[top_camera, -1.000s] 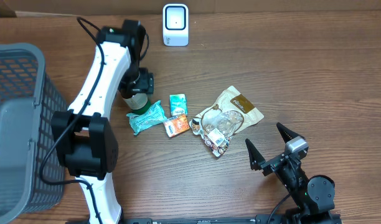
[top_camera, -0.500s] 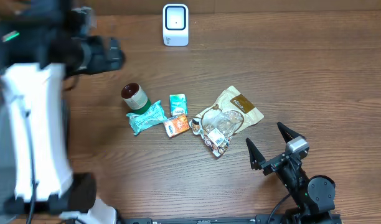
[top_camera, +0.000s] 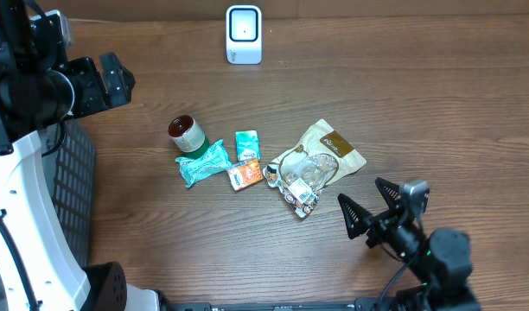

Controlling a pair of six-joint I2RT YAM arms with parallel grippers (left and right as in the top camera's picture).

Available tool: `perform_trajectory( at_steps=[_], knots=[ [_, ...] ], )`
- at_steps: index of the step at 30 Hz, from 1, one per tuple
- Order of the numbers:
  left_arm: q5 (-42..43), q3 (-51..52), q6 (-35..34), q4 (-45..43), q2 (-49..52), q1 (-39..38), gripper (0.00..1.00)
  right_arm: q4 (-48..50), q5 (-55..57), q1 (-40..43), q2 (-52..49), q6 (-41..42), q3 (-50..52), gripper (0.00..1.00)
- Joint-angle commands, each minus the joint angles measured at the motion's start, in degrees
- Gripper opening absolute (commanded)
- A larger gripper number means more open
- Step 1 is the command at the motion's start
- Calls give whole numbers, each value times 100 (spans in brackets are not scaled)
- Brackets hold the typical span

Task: Scan the item barcode
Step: 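Retract the left arm and grasp the Pantree snack bag with the right gripper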

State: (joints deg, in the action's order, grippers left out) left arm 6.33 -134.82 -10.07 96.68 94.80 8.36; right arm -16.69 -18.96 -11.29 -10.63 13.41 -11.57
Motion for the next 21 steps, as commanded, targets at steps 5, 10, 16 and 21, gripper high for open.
perform_trajectory(
  at_steps=[5,10,16,21],
  knots=[
    [-96,-22,129,11,7,28,100,-2131,-92,278,-2691,138,-2994,100],
    [-94,-22,129,7,7,28,100,-3056,-155,339,-4406,140,-3939,100],
    [138,-22,-66,-186,7,24,100,-3088,-774,568,-6231,144,-4000,94],
    [540,13,385,-155,90,-175,68,-3016,-1123,1266,-6990,142,-3998,68]
  ],
)
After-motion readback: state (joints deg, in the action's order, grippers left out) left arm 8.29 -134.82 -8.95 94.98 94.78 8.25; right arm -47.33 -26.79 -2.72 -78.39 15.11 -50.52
